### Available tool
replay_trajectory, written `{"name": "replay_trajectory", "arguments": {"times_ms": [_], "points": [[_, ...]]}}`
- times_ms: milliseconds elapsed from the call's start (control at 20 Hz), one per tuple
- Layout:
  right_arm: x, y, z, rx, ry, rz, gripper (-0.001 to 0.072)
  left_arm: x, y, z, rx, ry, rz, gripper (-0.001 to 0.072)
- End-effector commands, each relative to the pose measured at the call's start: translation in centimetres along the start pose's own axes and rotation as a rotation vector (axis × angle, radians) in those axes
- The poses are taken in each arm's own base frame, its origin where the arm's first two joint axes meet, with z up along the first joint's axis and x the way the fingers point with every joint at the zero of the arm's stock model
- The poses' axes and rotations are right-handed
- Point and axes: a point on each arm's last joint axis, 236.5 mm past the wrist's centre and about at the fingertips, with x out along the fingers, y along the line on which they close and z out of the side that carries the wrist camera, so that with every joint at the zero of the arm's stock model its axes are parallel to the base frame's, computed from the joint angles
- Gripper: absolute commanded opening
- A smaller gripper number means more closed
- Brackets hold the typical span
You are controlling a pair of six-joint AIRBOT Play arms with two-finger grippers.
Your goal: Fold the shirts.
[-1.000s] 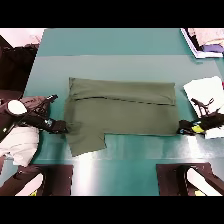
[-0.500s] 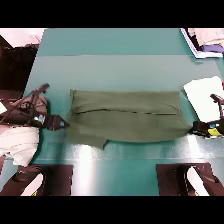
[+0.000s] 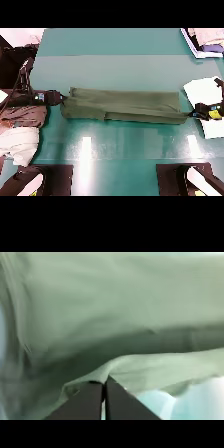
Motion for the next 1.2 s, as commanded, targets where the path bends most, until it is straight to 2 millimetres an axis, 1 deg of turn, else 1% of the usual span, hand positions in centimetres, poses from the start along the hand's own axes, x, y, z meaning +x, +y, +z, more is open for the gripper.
{"name": "replay_trajectory", "arguments": {"times_ms": [0,100,250,300,350,400,450,500,550,600,650,750,800,850,900,950,1050,1100,1150], "points": [[1.4,0.2,2.5,-0.017,0.035,0.008,0.0013,2.6,2.4,2.3,-0.039,-0.053,0.045,0.0024],[2.9,0.7,4.3,-0.042,0.036,0.007,0.0014,3.9,3.5,3.0,-0.057,-0.056,0.061,0.0024],[5.0,1.2,7.6,0.024,-0.002,-0.001,0.0016,5.7,4.9,4.5,-0.078,-0.076,0.082,0.0025],[5.5,1.4,9.0,0.035,-0.035,-0.005,0.0035,6.2,5.2,5.2,-0.093,-0.093,0.085,0.0027],[5.9,1.8,10.5,0.031,-0.074,0.0,0.022,6.5,5.4,6.0,-0.108,-0.111,0.084,0.0209],[5.9,2.8,11.9,0.037,-0.109,0.036,0.0467,6.8,5.5,6.7,-0.123,-0.127,0.082,0.0523],[5.7,3.8,13.1,0.048,-0.142,0.076,0.0513,7.0,5.6,7.2,-0.157,-0.137,0.079,0.062],[5.2,4.6,13.9,0.045,-0.165,0.108,0.0513,6.8,5.5,7.5,-0.166,-0.145,0.078,0.0623],[4.6,4.6,14.2,0.03,-0.172,0.105,0.0513,6.7,5.1,7.6,-0.16,-0.139,0.07,0.0623],[4.0,4.6,13.9,-0.015,-0.153,0.107,0.0512,6.5,4.7,7.4,-0.155,-0.119,0.058,0.0623],[3.6,4.3,12.9,-0.044,-0.113,0.112,0.0512,6.4,4.1,6.9,-0.148,-0.083,0.043,0.0622],[3.4,2.8,10.4,-0.066,-0.013,0.127,0.0512,6.3,2.8,4.7,-0.141,0.021,0.005,0.0621],[3.5,1.7,9.3,-0.053,0.019,0.134,0.0512,6.3,2.4,3.6,-0.143,0.07,-0.009,0.0595],[3.9,0.6,8.6,-0.027,0.035,0.137,0.0512,6.2,2.2,2.9,-0.143,0.101,-0.017,0.0384],[4.3,-0.5,7.9,0.002,0.045,0.14,0.0512,6.2,2.0,2.3,-0.141,0.126,-0.024,0.0139],[4.9,-1.6,7.4,0.027,0.049,0.14,0.0513,6.1,1.8,1.9,-0.124,0.145,-0.032,0.003],[5.8,-3.8,6.9,0.095,0.026,0.136,0.0513,6.0,1.6,1.3,-0.115,0.169,-0.04,0.0025],[6.1,-4.2,7.1,0.112,0.001,0.16,0.0513,6.0,1.5,1.2,-0.116,0.175,-0.042,0.0025],[6.3,-4.2,7.3,0.133,-0.017,0.206,0.0513,5.9,1.5,1.0,-0.117,0.182,-0.044,0.0025]]}}
